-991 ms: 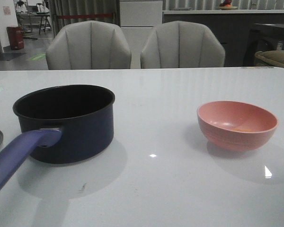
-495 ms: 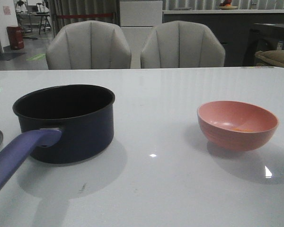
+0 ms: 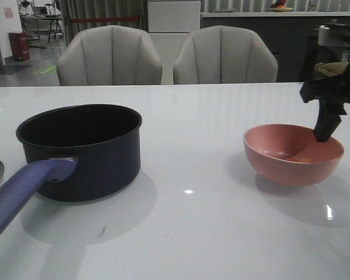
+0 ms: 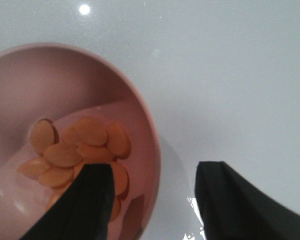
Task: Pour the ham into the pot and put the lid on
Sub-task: 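Lower the right gripper to the pink bowl rim and grasp it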
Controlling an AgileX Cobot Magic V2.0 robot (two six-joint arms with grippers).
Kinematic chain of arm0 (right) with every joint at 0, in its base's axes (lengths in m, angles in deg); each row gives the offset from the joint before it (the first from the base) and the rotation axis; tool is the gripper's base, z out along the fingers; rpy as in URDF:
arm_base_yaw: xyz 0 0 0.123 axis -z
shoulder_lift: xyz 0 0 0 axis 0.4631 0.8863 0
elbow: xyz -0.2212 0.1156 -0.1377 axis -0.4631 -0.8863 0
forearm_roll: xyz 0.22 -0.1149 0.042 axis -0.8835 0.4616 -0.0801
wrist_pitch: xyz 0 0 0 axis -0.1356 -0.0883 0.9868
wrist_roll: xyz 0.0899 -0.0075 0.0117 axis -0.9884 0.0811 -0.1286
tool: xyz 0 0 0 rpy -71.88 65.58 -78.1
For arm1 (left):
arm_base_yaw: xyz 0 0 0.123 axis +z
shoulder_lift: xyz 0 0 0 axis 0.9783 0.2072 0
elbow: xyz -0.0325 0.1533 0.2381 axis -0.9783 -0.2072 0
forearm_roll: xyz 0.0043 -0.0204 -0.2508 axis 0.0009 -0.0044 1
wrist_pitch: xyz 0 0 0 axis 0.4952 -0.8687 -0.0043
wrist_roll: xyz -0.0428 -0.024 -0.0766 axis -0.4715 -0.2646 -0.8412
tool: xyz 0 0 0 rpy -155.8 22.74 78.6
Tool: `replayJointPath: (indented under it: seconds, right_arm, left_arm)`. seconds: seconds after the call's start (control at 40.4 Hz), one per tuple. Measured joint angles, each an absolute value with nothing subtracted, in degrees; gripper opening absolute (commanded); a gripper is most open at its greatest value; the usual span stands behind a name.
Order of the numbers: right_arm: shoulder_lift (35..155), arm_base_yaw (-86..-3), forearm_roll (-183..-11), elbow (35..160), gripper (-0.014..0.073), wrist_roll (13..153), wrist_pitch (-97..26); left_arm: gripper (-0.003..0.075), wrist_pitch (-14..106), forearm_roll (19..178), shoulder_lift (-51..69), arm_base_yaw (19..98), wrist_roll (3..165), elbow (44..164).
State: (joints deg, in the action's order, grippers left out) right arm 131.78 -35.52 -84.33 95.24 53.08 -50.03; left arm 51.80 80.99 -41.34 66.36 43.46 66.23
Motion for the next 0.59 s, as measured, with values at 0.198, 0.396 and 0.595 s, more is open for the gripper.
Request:
replayJointPath:
  seconds: [0.198, 0.396, 0.595]
  right_arm:
    - [138.5, -35.5, -84.5, 100.3, 0.0298, 53.1, -51.5]
    - [141.8, -35.5, -85.6, 103.4, 0.0141, 53.2, -53.6]
    - [141.8, -35.6, -86.0, 105.9, 0.0137, 53.4, -54.2]
  left_arm:
    - [0.0549, 51.9, 81.0, -41.3, 66.4, 43.5, 66.2]
    - [0.0549, 51.9, 81.0, -41.3, 66.4, 43.5, 66.2]
    - [0.0549, 51.9, 81.0, -41.3, 66.4, 43.5, 66.2]
